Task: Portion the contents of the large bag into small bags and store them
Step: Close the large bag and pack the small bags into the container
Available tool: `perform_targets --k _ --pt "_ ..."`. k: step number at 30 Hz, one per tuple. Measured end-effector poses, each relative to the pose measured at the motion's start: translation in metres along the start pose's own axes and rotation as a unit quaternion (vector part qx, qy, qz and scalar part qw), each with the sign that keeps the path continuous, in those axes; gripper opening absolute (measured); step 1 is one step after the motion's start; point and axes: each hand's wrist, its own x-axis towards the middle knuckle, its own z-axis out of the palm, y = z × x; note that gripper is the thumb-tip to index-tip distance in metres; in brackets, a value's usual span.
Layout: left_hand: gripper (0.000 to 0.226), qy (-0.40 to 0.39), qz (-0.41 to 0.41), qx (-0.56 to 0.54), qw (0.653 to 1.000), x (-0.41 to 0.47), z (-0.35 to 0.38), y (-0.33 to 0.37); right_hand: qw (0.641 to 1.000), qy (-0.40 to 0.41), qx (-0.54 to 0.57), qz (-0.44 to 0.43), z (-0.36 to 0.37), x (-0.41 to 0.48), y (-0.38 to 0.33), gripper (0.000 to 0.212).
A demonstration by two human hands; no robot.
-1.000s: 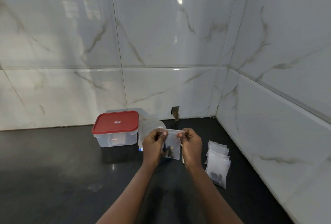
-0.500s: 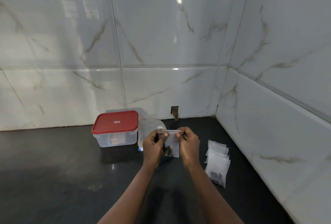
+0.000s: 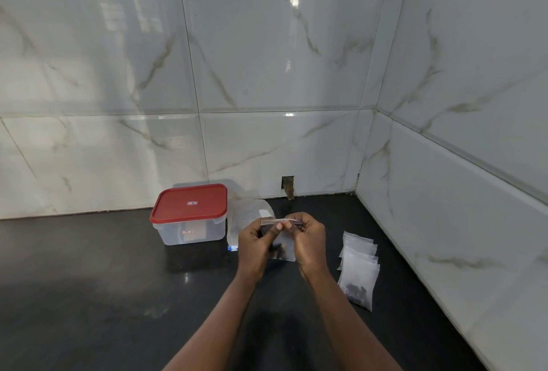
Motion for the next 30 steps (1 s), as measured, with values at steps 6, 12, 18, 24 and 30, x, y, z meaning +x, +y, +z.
perform_targets --k 6,12,18,24,30 --pt "0.007 0.001 0.002 -0.002 1.000 0.002 0.005 0.001 0.998 -0.012 0.064 0.004 -0.006 0.000 0.002 0.019" --pt "0.007 -0.005 -0.015 0.028 0.999 0.008 0.015 -0.004 0.997 0.032 0.040 0.050 -0.012 0.007 0.009 0.016" --pt "0.014 -0.023 -0.010 0.034 0.999 0.004 0.023 -0.009 0.993 0.085 0.026 0.076 -0.029 0.006 0.006 0.014" --pt "0.008 -0.020 -0.015 0.047 0.999 0.004 0.027 -0.015 0.995 0.077 -0.021 0.058 -0.050 0.006 0.016 0.032" --pt "0.007 -0.005 -0.056 0.005 0.998 0.004 0.033 -0.018 0.993 0.077 -0.075 0.037 -0.065 0.006 0.013 0.031"
